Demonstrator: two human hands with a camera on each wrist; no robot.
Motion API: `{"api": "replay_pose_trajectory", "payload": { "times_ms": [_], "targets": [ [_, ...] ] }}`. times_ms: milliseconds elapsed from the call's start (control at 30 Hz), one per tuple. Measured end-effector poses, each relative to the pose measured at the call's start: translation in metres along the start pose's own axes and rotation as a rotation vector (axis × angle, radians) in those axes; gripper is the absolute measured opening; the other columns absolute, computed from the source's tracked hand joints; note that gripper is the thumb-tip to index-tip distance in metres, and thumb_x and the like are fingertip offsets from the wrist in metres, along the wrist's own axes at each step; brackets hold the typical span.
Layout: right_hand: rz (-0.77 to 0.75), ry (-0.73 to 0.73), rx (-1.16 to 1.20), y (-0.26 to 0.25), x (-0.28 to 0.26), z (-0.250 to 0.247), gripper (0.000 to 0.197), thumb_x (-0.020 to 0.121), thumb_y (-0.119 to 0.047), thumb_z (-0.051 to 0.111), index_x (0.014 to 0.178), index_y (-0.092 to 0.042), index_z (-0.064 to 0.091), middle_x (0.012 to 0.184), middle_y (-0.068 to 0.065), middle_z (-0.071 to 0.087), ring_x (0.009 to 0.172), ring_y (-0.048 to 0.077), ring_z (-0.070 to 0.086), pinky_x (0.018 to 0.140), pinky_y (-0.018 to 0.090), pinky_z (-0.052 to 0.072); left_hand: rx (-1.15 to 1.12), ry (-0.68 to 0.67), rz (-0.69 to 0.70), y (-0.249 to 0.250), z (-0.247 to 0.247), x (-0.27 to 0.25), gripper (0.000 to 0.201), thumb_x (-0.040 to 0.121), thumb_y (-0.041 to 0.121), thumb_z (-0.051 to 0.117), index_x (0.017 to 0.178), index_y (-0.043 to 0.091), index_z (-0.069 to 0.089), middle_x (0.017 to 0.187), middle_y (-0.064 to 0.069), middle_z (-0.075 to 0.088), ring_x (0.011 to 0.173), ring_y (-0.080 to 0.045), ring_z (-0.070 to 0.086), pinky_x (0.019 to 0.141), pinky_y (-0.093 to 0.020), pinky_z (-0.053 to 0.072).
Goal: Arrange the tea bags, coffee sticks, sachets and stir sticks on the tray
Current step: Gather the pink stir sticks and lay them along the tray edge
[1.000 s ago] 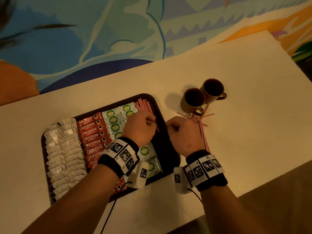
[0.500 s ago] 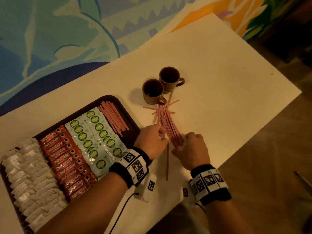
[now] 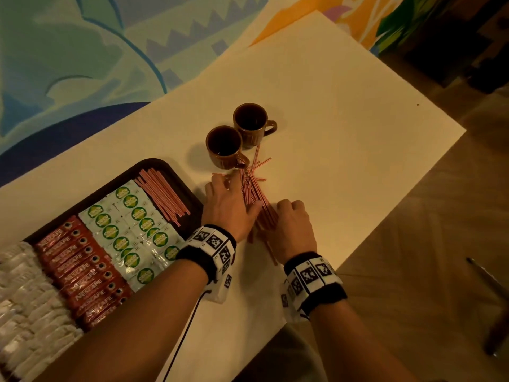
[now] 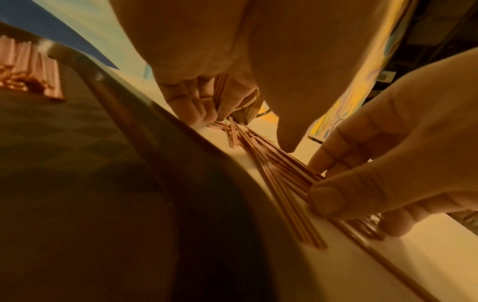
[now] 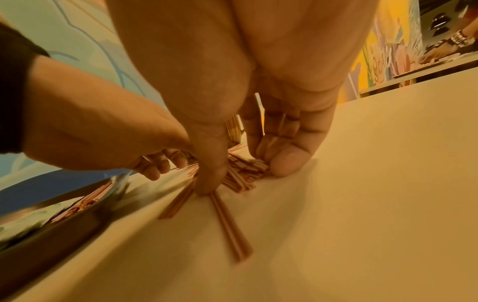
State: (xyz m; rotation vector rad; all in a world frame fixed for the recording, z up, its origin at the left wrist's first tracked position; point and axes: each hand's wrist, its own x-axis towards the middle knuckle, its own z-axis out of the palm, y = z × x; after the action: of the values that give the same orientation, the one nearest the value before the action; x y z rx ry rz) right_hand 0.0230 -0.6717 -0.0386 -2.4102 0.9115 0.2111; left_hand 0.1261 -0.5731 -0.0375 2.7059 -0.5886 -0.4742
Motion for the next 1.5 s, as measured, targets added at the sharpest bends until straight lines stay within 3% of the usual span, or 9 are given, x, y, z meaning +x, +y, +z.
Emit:
{"api": "replay_pose_trajectory", "payload": {
  "times_ms": [167,433,600,733,833,967,1200,1400,1500],
  "targets": [
    [-0.027,0.018,-0.034,-0.005,0.006,0.003,0.034,0.092,-0.031,0.073,0.118,-0.014,0.058,0.114,0.005,0.053,0.103,0.025,0.055,0.080,0.030,0.045,0.105,-0.032,-0.009,-0.004,0.000,0.015,0.084,0.087,0.066,0.061,0.148,0.015,0.036,0.134,-0.016,0.039,0.121,-0.031,0.040,0.103,-0.043,0.045],
    [-0.003,0.026,-0.035,-0.002,0.004,-0.003,0.029,0.096,-0.036,0.067,0.115,-0.015,0.065,0.107,0.004,0.059,0.101,0.022,0.053,0.083,0.033,0.051,0.151,-0.033,0.095,0.001,-0.007,0.005,0.049,0.091,0.054,0.065,0.119,0.015,0.059,0.125,-0.011,0.043,0.115,-0.027,0.042,0.098,-0.039,0.045],
    [-0.012,-0.003,-0.057,-0.001,0.004,-0.007,0.044,0.090,-0.047,0.072,0.117,-0.014,0.062,0.110,0.004,0.055,0.102,0.022,0.051,0.082,0.031,0.046,0.169,-0.105,0.099,0.004,-0.013,-0.001,0.054,0.089,0.052,0.069,0.124,0.013,0.056,0.126,-0.012,0.050,0.117,-0.028,0.045,0.098,-0.039,0.046],
    [-0.055,-0.013,-0.142,-0.008,0.005,-0.004,0.031,0.094,-0.034,0.071,0.115,-0.013,0.061,0.110,0.006,0.056,0.098,0.023,0.054,0.074,0.028,0.041,0.118,-0.171,0.072,0.010,-0.016,-0.004,0.048,0.091,0.030,0.072,0.129,0.010,0.051,0.127,-0.014,0.052,0.117,-0.030,0.052,0.094,-0.038,0.049],
    [-0.077,0.005,-0.158,-0.014,0.007,-0.001,0.016,0.100,-0.024,0.060,0.109,-0.011,0.060,0.104,0.008,0.058,0.088,0.023,0.051,0.069,0.029,0.036,0.068,-0.174,0.034,0.016,-0.016,-0.006,0.039,0.093,0.017,0.067,0.128,0.009,0.050,0.124,-0.015,0.054,0.110,-0.030,0.059,0.087,-0.036,0.051],
    [-0.083,-0.001,-0.215,-0.022,0.007,0.001,0.016,0.103,-0.015,0.042,0.109,-0.008,0.054,0.106,0.012,0.058,0.093,0.029,0.054,0.068,0.032,0.036,-0.024,-0.184,-0.023,0.018,-0.014,-0.008,0.033,0.096,0.009,0.060,0.127,0.009,0.048,0.120,-0.015,0.057,0.102,-0.032,0.063,0.076,-0.033,0.047],
    [-0.061,-0.059,-0.244,-0.029,0.013,-0.003,0.021,0.105,-0.013,0.036,0.116,-0.005,0.052,0.112,0.015,0.056,0.101,0.032,0.057,0.074,0.034,0.042,-0.096,-0.199,-0.109,0.019,-0.013,-0.008,0.025,0.096,0.007,0.059,0.119,0.008,0.049,0.114,-0.018,0.063,0.097,-0.036,0.067,0.079,-0.044,0.059],
    [-0.082,-0.081,-0.253,-0.031,0.012,-0.001,0.020,0.108,-0.019,0.040,0.119,-0.005,0.049,0.116,0.015,0.055,0.104,0.030,0.056,0.078,0.032,0.044,-0.092,-0.251,-0.153,0.021,-0.017,-0.007,0.019,0.095,0.013,0.063,0.112,0.005,0.060,0.112,-0.016,0.065,0.096,-0.033,0.067,0.075,-0.038,0.058],
    [-0.122,-0.124,-0.294,-0.031,0.014,-0.008,0.022,0.107,-0.011,0.037,0.122,-0.002,0.050,0.118,0.017,0.055,0.106,0.031,0.057,0.087,0.035,0.048,-0.086,-0.263,-0.167,0.019,-0.017,-0.006,0.019,0.094,0.014,0.062,0.111,0.005,0.063,0.113,-0.016,0.065,0.096,-0.033,0.067,0.071,-0.035,0.056]
  ]
}}
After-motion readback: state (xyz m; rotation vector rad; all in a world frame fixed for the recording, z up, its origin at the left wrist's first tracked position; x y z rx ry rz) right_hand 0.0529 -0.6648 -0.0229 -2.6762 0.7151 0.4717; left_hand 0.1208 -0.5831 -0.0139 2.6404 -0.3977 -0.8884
